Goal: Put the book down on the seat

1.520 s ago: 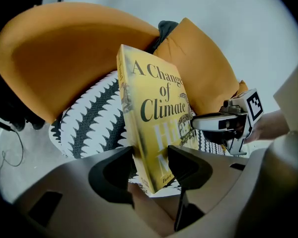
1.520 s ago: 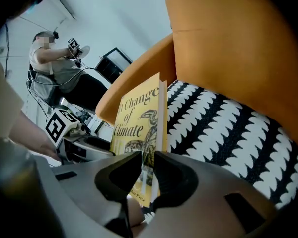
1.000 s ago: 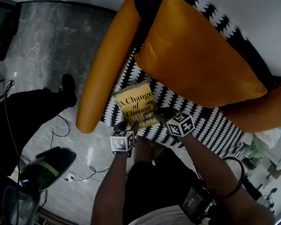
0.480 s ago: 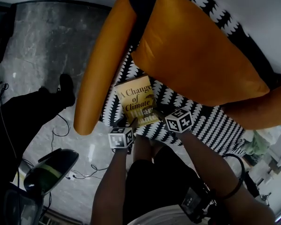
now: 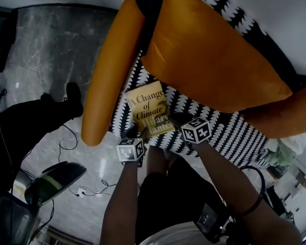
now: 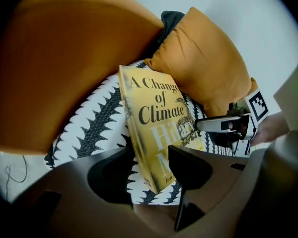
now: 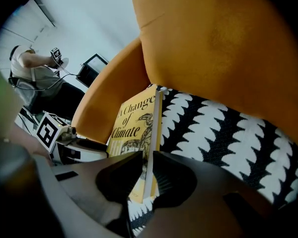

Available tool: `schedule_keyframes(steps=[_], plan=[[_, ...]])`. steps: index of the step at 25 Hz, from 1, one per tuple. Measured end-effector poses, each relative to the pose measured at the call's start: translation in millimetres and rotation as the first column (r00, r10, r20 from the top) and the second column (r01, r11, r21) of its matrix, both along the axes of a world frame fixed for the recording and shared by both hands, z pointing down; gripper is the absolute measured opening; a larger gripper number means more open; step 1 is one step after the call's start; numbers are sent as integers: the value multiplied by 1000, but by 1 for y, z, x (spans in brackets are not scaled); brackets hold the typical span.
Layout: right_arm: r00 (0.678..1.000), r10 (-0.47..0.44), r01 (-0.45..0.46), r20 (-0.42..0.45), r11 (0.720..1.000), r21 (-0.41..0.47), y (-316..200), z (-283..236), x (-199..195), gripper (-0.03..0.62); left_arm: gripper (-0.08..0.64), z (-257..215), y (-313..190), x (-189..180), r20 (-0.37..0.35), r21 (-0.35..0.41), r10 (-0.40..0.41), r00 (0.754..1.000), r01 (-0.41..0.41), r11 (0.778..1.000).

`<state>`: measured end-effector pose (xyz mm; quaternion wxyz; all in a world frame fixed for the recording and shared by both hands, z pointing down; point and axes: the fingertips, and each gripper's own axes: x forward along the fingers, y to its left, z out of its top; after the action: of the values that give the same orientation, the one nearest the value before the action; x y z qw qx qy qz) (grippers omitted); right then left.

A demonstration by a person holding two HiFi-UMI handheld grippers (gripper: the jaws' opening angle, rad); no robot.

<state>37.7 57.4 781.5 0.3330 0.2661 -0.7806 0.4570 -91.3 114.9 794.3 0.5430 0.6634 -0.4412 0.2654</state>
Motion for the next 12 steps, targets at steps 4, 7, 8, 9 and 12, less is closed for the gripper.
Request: schedule_keyframes(steps=[4, 7, 8, 9, 12], plan=[[999, 32, -32, -2, 999, 20, -1, -4, 12, 63, 235, -4, 12, -10, -8, -19, -37, 999, 37, 999], [1000, 25, -25, 10, 999, 21, 0, -4, 16, 54, 217, -6, 19, -15, -4, -34, -62, 998, 62, 997], [1000, 22, -22, 13, 1000, 21, 1, -5, 16, 52, 179, -9, 21, -17, -5, -28, -73, 997, 73, 997], [1000, 21, -22, 16, 1000, 22, 4, -6, 17, 49, 150, -14, 23, -17, -6, -16, -80, 997, 80, 997], [999, 30, -31, 33, 999, 27, 12, -13, 19, 41, 111, -28, 30, -14, -7, 18, -73, 997, 73, 997]])
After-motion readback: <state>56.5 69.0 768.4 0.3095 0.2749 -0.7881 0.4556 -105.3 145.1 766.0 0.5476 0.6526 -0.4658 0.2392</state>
